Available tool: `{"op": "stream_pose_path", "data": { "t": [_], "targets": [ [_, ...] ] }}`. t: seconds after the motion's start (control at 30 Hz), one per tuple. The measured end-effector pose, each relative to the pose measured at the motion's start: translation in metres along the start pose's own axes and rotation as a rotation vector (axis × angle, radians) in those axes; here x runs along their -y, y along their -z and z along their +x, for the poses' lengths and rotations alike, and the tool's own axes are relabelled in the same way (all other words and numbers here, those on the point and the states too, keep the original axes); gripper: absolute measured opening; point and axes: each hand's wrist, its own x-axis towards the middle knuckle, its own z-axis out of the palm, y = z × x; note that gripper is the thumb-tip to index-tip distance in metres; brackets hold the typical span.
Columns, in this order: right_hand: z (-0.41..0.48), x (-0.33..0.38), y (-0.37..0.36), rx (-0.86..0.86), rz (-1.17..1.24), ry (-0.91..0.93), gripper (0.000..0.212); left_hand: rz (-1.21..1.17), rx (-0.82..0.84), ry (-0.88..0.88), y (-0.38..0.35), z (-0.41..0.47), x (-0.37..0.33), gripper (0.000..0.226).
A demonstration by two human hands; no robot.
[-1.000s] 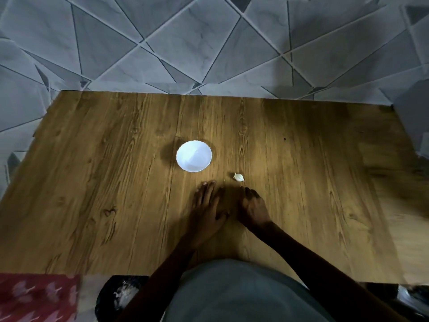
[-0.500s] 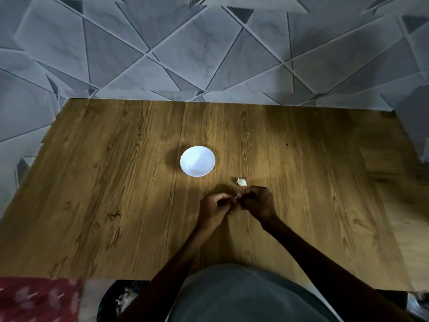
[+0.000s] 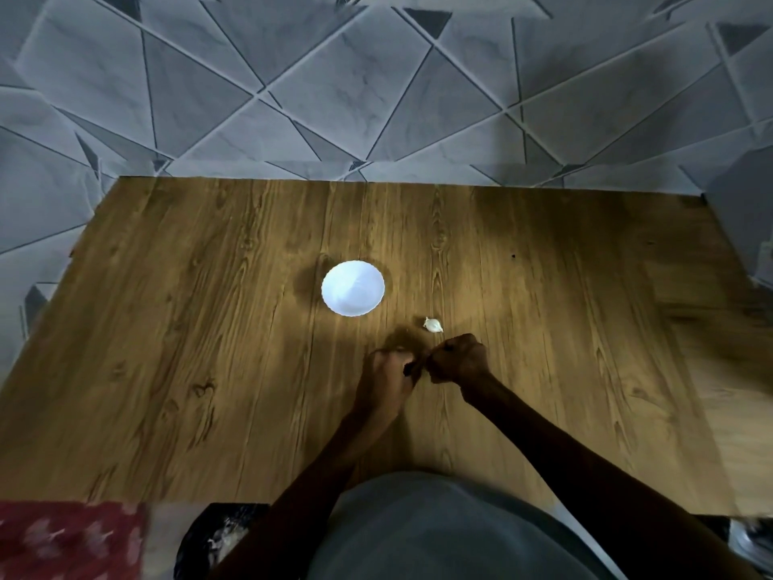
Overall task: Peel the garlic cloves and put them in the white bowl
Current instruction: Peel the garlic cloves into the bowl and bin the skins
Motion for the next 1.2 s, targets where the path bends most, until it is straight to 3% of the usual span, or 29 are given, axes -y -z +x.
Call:
{"op": "stream_pose_path", "data": {
  "t": [0.1, 0.27, 0.43, 0.63, 0.97, 1.1, 1.2],
  "targets": [
    [0.0, -0.003, 0.003, 0.021, -0.011, 0.077, 0.009, -0.14, 0.012, 0.039, 0.008, 0.002, 0.0, 0.012],
    [-0.006, -0.008, 0.006, 0.035, -0.085, 0.422, 0.017, -0.896, 0.258, 0.459, 0.029, 0.011, 0.012, 0.015],
    [-0.01, -0.003, 0.005, 0.047, -0.052, 0.576, 0.023, -1.25, 0.402, 0.641, 0.042, 0.014, 0.012, 0.011],
    [-0.005, -0.006, 0.005, 0.087, 0.011, 0.444, 0.014, -1.167, 0.476, 0.564, 0.044, 0.013, 0.019, 0.012],
    [-0.007, -0.007, 0.002, 0.167, 0.259, 0.372, 0.009, -1.379, 0.464, 0.772, 0.03, 0.012, 0.017, 0.013],
    [-0.009, -0.017, 0.005, 0.233, 0.334, 0.3, 0.014, -1.19, 0.413, 0.68, 0.026, 0.009, 0.011, 0.015],
    [-0.01, -0.021, 0.008, 0.284, 0.426, 0.214, 0.013, -0.733, 0.314, 0.411, 0.024, 0.009, 0.015, 0.016]
  ]
}}
